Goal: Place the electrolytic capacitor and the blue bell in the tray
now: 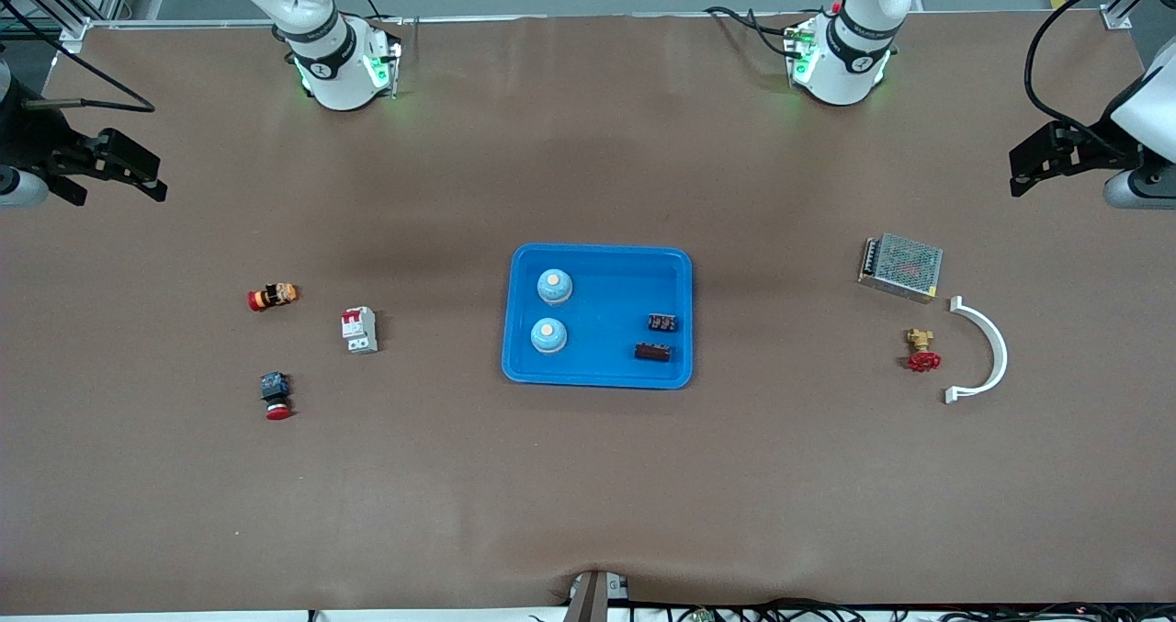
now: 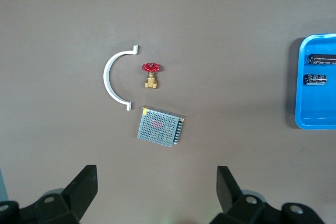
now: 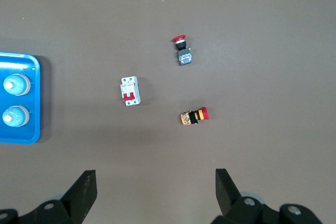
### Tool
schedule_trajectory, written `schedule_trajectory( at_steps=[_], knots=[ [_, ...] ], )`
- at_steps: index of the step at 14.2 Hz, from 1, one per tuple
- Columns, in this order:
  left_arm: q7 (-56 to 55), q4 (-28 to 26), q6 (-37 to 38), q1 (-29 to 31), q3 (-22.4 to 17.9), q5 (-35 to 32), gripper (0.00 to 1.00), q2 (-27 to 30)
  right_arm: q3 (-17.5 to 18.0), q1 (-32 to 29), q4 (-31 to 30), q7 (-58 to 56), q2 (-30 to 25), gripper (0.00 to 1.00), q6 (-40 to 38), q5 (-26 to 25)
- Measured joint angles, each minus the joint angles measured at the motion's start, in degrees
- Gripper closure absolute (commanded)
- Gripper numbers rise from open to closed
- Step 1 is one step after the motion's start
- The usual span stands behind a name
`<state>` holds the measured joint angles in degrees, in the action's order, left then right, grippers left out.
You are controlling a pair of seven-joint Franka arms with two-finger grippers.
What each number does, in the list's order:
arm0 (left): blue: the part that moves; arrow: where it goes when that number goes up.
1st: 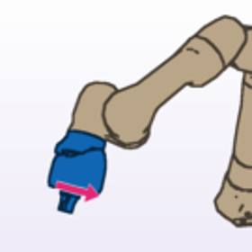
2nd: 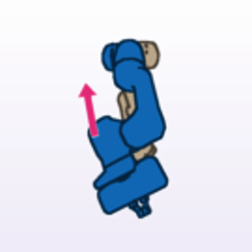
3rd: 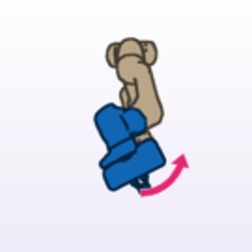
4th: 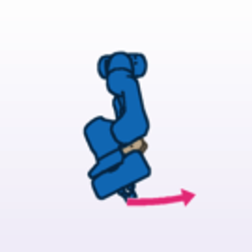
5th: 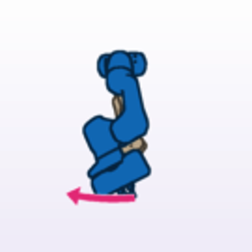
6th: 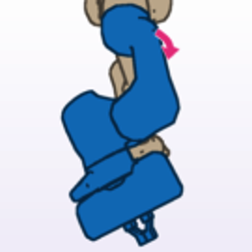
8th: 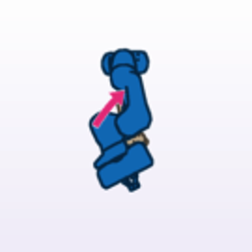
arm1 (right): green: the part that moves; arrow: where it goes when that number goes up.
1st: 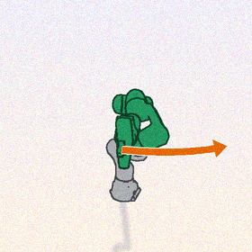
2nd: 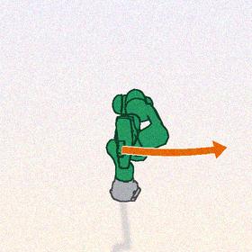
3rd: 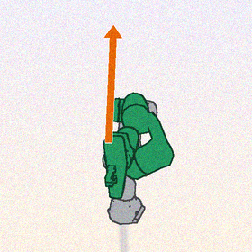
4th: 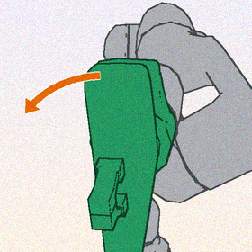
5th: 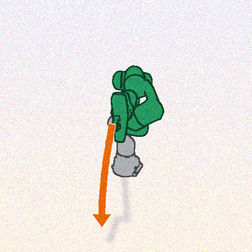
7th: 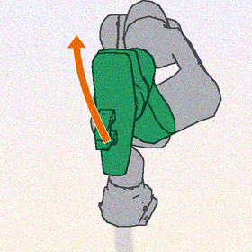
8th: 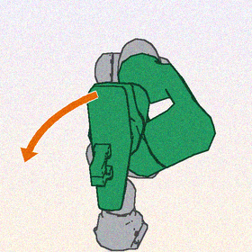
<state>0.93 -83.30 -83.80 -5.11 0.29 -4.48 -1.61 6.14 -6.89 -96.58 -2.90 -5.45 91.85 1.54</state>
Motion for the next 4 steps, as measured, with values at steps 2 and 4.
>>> schedule_trajectory(
  at_steps=[2,4],
  knots=[
    [0.0,0.0,0.0,0.0,0.0,0.0,0.0,0.0,0.01,0.0,0.0,0.0,0.14,0.0,0.0,0.0],
    [0.0,0.0,0.0,0.0,0.0,0.0,0.0,0.0,0.05,0.0,0.0,0.0,0.21,0.0,0.0,0.0]
  ],
)
